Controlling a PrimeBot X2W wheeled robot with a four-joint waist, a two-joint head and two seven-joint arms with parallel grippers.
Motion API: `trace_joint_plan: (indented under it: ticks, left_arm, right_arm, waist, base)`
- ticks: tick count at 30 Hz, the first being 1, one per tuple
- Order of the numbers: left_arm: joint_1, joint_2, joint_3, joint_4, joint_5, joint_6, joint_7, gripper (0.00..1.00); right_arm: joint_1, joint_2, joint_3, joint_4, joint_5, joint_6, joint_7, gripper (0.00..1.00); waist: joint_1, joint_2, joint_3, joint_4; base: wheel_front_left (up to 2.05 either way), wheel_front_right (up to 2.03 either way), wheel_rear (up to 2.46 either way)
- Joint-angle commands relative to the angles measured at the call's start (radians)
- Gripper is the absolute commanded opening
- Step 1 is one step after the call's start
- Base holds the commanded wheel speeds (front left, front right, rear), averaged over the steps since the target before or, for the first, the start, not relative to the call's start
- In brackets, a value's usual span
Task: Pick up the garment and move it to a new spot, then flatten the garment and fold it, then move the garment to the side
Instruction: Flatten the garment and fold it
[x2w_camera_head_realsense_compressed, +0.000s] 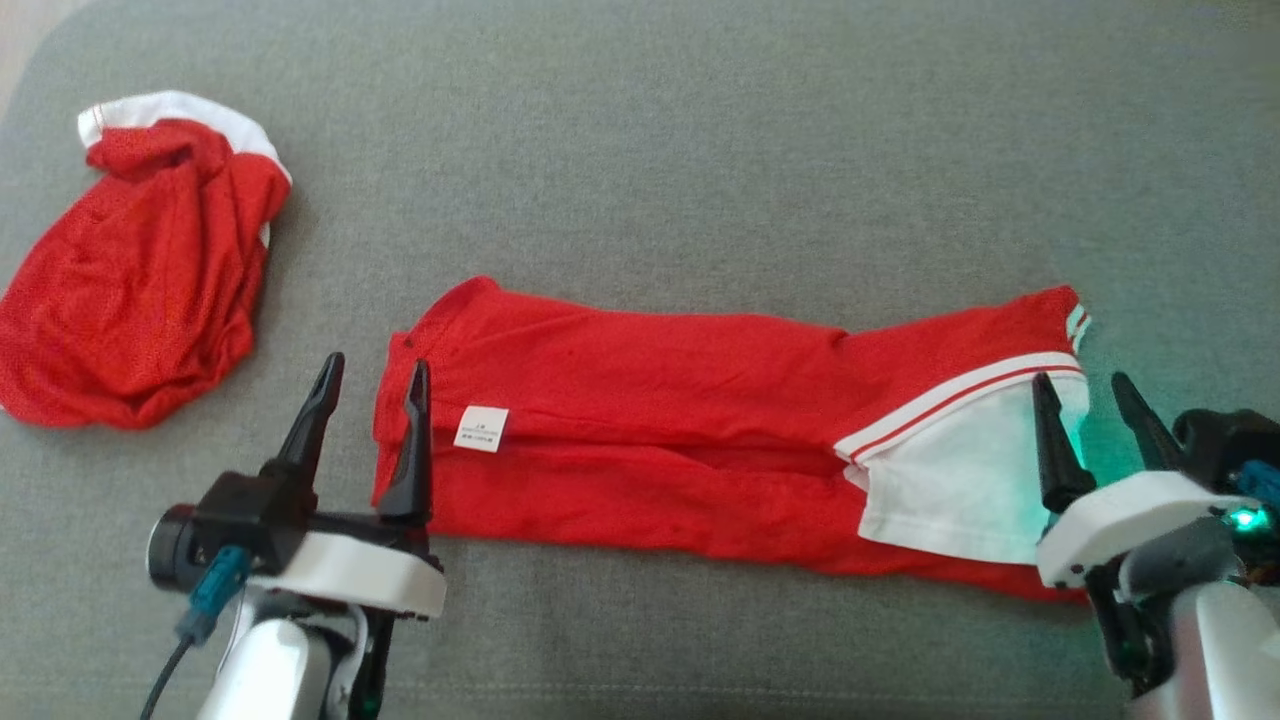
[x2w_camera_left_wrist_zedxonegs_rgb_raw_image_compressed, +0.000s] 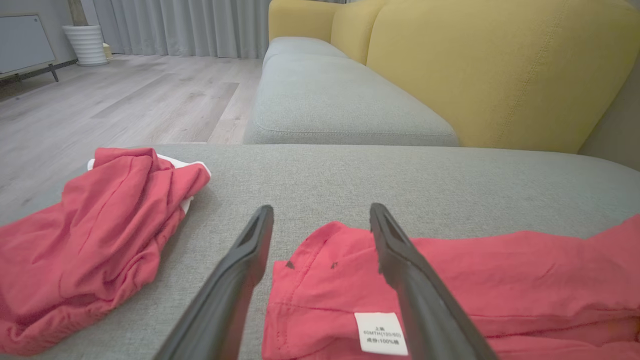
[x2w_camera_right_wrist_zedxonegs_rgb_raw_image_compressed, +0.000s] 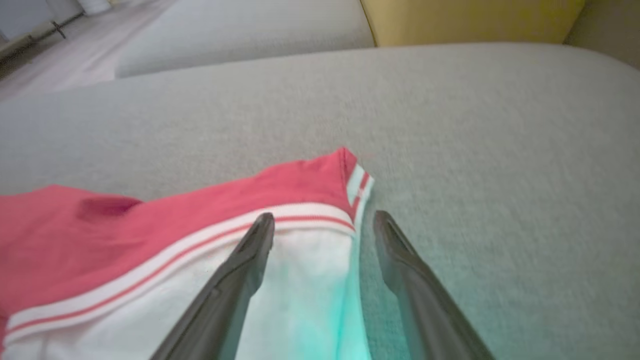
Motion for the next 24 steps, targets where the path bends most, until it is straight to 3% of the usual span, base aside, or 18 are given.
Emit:
trace_joint_plan:
  ticks: [1, 6, 12, 13, 15, 18, 24]
  left_arm:
    - [-0.039, -0.002, 0.034, -0.031, 0.01, -0.006, -0.012, 1.0]
    - [-0.046, -0.023, 0.044, -0.029, 0.01, -0.017, -0.012, 1.0]
    - [-0.061, -0.037, 0.062, -0.02, 0.02, -0.037, -0.012, 1.0]
    - [-0.063, -0.039, 0.064, -0.019, 0.022, -0.04, -0.012, 1.0]
    - [-0.065, -0.042, 0.07, -0.017, 0.026, -0.044, -0.012, 1.0]
    - [-0.066, -0.047, 0.077, -0.013, 0.031, -0.05, -0.012, 1.0]
    - [-0.056, -0.056, 0.094, -0.008, 0.039, -0.054, -0.012, 1.0]
  right_arm:
    - [-0.011, -0.01, 0.001, -0.02, -0.006, 0.007, 0.026, 1.0]
    - [0.028, 0.003, -0.045, -0.036, 0.008, 0.007, 0.137, 1.0]
    - [0.036, 0.014, -0.03, -0.068, 0.083, 0.007, 0.3, 1.0]
    - [0.037, 0.014, -0.028, -0.073, 0.094, 0.007, 0.323, 0.96]
    - [0.039, 0.015, -0.024, -0.081, 0.111, 0.007, 0.367, 0.0]
    - [0.042, 0.016, -0.026, -0.103, 0.12, 0.007, 0.398, 0.0]
    - [0.037, 0.012, -0.062, -0.144, 0.097, 0.007, 0.362, 0.0]
  waist:
    - [-0.0001, 0.0, 0.02, 0.008]
    - [-0.0001, 0.0, 0.046, 0.014]
    - [-0.0001, 0.0, 0.065, 0.013]
    - [-0.0001, 0.0, 0.066, 0.013]
    - [-0.0001, 0.0, 0.067, 0.012]
    - [-0.0001, 0.0, 0.064, 0.01]
    - [-0.0001, 0.0, 0.036, 0.001]
  base:
    - [0.0, 0.0, 0.0]
    - [0.0, 0.0, 0.0]
    - [0.0, 0.0, 0.0]
    - [0.0, 0.0, 0.0]
    - [0.0, 0.0, 0.0]
    - [0.0, 0.0, 0.0]
    - [0.0, 0.0, 0.0]
